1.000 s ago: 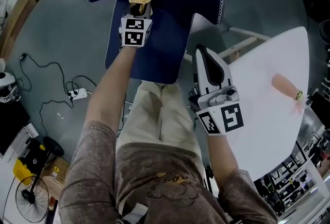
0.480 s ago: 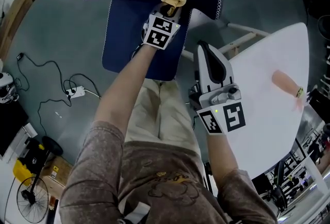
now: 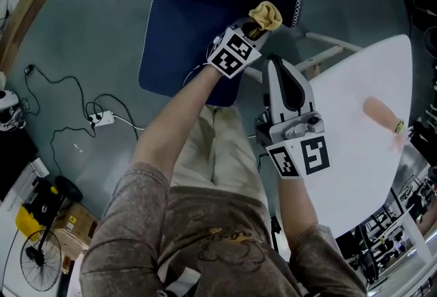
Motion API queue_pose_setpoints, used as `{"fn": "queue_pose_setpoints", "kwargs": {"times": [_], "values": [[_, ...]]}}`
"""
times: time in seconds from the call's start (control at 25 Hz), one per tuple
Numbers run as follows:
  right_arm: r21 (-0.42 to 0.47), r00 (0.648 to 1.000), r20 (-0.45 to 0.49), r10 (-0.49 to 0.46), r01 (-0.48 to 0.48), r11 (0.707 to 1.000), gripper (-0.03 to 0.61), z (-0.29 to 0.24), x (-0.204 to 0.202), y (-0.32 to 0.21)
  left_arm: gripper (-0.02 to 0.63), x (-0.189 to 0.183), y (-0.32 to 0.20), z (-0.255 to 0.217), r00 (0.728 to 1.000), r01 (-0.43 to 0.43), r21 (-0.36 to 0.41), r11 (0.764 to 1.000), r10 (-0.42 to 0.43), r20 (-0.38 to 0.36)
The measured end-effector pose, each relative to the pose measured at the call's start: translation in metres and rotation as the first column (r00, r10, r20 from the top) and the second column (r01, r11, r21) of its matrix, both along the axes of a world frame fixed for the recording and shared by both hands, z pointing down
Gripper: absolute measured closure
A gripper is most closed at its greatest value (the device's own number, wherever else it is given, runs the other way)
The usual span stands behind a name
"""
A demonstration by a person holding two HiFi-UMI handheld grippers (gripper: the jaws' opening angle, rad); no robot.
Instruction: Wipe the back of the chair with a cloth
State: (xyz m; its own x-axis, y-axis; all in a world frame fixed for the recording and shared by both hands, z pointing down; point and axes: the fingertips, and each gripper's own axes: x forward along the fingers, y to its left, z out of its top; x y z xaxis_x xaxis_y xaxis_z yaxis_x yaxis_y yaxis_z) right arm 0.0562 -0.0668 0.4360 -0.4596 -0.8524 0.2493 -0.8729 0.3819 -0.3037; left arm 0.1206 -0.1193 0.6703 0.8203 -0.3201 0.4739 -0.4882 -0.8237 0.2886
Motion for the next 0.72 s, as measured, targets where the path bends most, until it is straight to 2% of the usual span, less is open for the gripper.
{"fn": "queue_pose_setpoints", "kwargs": {"times": [0.16, 0.32, 0.56, 0.72], "values": [[0.001, 1.0, -0.002, -0.008, 0.008, 1.0, 0.555, 0.002, -0.002, 0.0, 0.563, -0.001, 0.012, -0.002, 0.998, -0.032, -0.017, 0.999, 0.031, -0.048], [0.005, 1.0, -0.006, -0.014, 0.014, 1.0, 0.555, 0.001, -0.005, 0.0, 0.563, -0.016, 0.029, 0.003, 0.999, -0.037, -0.003, 0.999, 0.036, -0.04], [0.012, 1.0, -0.007, -0.02, 0.021, 1.0, 0.555, 0.0, -0.004, 0.001, 0.563, -0.067, 0.022, 0.022, 0.994, 0.105, 0.015, 0.994, -0.105, 0.02], [0.012, 1.0, -0.011, -0.017, 0.018, 1.0, 0.555, 0.0, -0.003, 0.002, 0.563, -0.116, 0.009, 0.031, 0.973, 0.22, 0.039, 0.975, -0.222, 0.062]]}}
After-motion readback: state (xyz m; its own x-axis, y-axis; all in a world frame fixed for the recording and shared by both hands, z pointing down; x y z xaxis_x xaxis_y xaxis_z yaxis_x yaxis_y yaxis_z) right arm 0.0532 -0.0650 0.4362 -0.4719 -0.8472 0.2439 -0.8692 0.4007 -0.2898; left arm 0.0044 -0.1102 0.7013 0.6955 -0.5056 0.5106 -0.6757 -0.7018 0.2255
